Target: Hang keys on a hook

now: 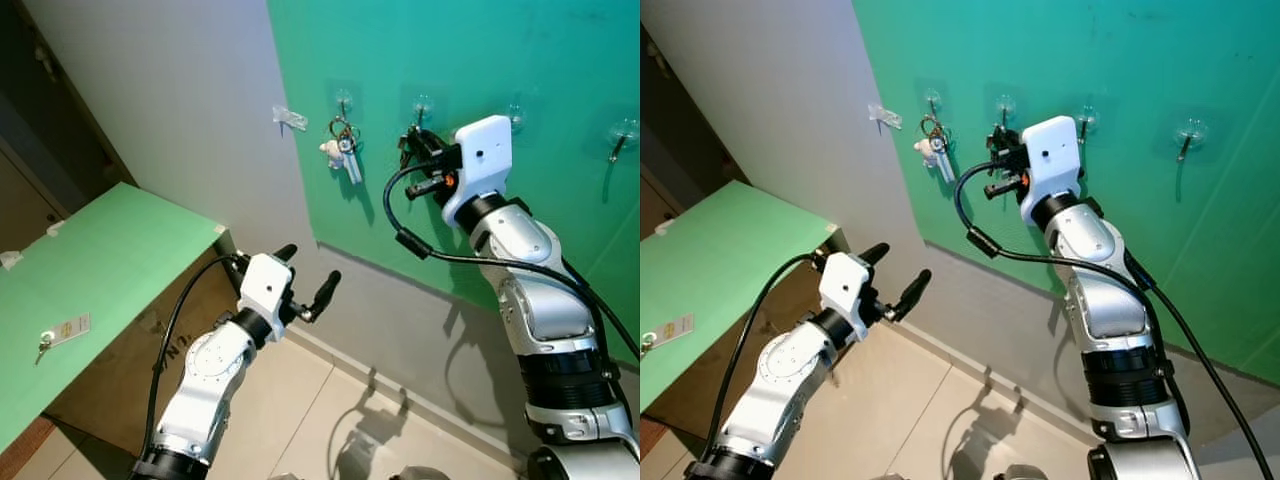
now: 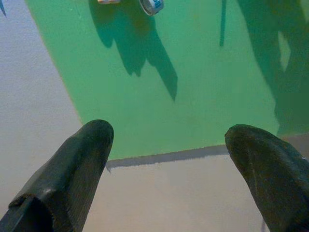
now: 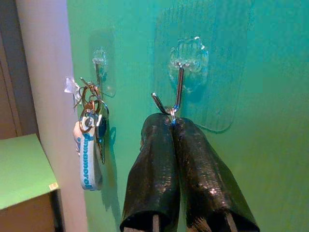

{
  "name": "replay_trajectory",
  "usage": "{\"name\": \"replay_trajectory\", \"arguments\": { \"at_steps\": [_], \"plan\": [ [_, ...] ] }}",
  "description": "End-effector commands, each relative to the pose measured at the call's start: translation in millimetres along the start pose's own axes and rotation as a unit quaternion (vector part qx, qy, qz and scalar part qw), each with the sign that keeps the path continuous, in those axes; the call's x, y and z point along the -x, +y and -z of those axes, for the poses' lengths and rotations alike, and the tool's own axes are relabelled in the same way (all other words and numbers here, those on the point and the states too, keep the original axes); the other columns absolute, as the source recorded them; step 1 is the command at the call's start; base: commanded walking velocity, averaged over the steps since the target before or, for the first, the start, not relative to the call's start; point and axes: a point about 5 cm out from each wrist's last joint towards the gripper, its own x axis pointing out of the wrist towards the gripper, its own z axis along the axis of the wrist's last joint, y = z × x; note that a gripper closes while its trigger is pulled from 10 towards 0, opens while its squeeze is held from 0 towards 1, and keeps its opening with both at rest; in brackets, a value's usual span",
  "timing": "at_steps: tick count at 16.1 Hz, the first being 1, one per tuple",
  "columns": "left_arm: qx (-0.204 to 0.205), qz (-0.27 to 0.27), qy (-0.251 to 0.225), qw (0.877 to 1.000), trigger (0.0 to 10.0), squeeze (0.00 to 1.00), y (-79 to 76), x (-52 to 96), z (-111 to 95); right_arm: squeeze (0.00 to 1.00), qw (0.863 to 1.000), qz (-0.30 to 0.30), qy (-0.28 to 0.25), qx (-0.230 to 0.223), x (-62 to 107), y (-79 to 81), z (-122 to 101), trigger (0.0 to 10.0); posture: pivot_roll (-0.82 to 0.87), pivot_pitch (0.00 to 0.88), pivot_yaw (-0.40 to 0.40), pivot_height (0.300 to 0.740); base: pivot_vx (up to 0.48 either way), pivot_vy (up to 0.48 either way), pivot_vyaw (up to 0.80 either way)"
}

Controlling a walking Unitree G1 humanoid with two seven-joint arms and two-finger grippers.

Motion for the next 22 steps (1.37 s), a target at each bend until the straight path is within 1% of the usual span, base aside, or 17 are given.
{"name": "replay_trajectory", "arguments": {
  "at_steps": [1,2,4,7,8,9,10,11,13,15,16,18,20,22],
  "plan": [
    [-0.003,-0.012,0.004,1.000,10.0,0.00,5.6,3.9,0,0.00,0.999,-0.004,0.028,-0.014,-1.4,2.8,9,0.0,-0.21,0.000,0.118,0.720,0.000,0.000,0.00],
    [-0.003,-0.012,0.006,1.000,10.0,0.00,5.7,4.4,1,0.00,1.000,-0.009,0.023,-0.002,-0.5,3.9,8,0.0,-0.21,0.000,0.121,0.720,0.000,0.000,0.00],
    [-0.003,-0.011,0.007,1.000,10.0,0.00,5.4,4.5,1,0.00,1.000,-0.012,0.022,0.008,0.3,4.6,8,0.0,-0.21,0.001,0.122,0.720,0.000,0.000,0.00],
    [-0.003,-0.010,0.008,1.000,10.0,0.00,5.6,4.6,1,0.00,0.999,-0.027,0.030,0.008,3.7,6.1,11,0.0,-0.22,0.001,0.123,0.720,0.000,0.000,0.00],
    [-0.003,-0.010,0.009,1.000,10.0,0.00,5.4,4.8,2,0.00,0.999,-0.023,0.034,-0.014,5.1,4.5,13,0.0,-0.22,0.003,0.124,0.720,0.000,0.000,0.00],
    [-0.004,-0.009,0.010,1.000,10.0,0.00,5.0,5.0,2,0.00,0.996,-0.017,0.041,-0.072,6.2,1.1,14,0.0,-0.22,0.003,0.124,0.720,0.000,0.000,0.00],
    [-0.004,-0.009,0.010,1.000,10.0,0.00,4.9,5.0,2,0.00,0.992,-0.017,0.050,-0.118,7.3,-1.4,15,0.0,-0.22,0.003,0.124,0.720,0.000,0.000,0.00],
    [-0.003,-0.009,0.011,1.000,10.0,0.00,4.9,5.3,2,0.00,0.989,-0.025,0.060,-0.136,9.4,-3.0,18,0.0,-0.22,0.007,0.125,0.720,0.000,0.000,0.00],
    [-0.004,-0.009,0.012,1.000,10.0,0.00,4.6,5.7,2,0.00,0.992,-0.025,0.069,-0.104,13.3,-6.4,22,0.0,-0.22,0.007,0.125,0.720,0.000,0.000,0.00],
    [-0.004,-0.008,0.013,1.000,10.0,0.00,4.0,5.7,3,0.00,0.994,-0.028,0.067,-0.087,14.1,-4.5,21,0.0,-0.22,0.009,0.126,0.720,0.000,0.000,0.00],
    [-0.003,-0.007,0.013,1.000,10.0,0.00,3.6,5.6,3,0.00,0.995,-0.030,0.066,-0.069,14.1,-2.6,20,0.0,-0.22,0.011,0.128,0.720,0.000,0.000,0.00],
    [-0.004,-0.008,0.013,1.000,10.0,0.00,3.5,5.8,3,0.00,0.996,-0.034,0.061,-0.053,13.5,0.0,18,0.0,-0.22,0.012,0.127,0.720,0.000,0.000,0.00],
    [-0.003,-0.009,0.014,1.000,10.0,0.00,3.5,6.3,3,0.00,0.997,-0.035,0.049,-0.046,12.5,0.0,14,0.0,-0.22,0.012,0.126,0.720,0.000,0.000,0.00],
    [-0.003,-0.009,0.014,1.000,10.0,0.00,3.6,6.9,4,0.00,0.997,-0.035,0.049,-0.039,12.3,-0.7,14,0.0,-0.22,0.012,0.125,0.720,0.000,0.000,0.00]
  ]
}}
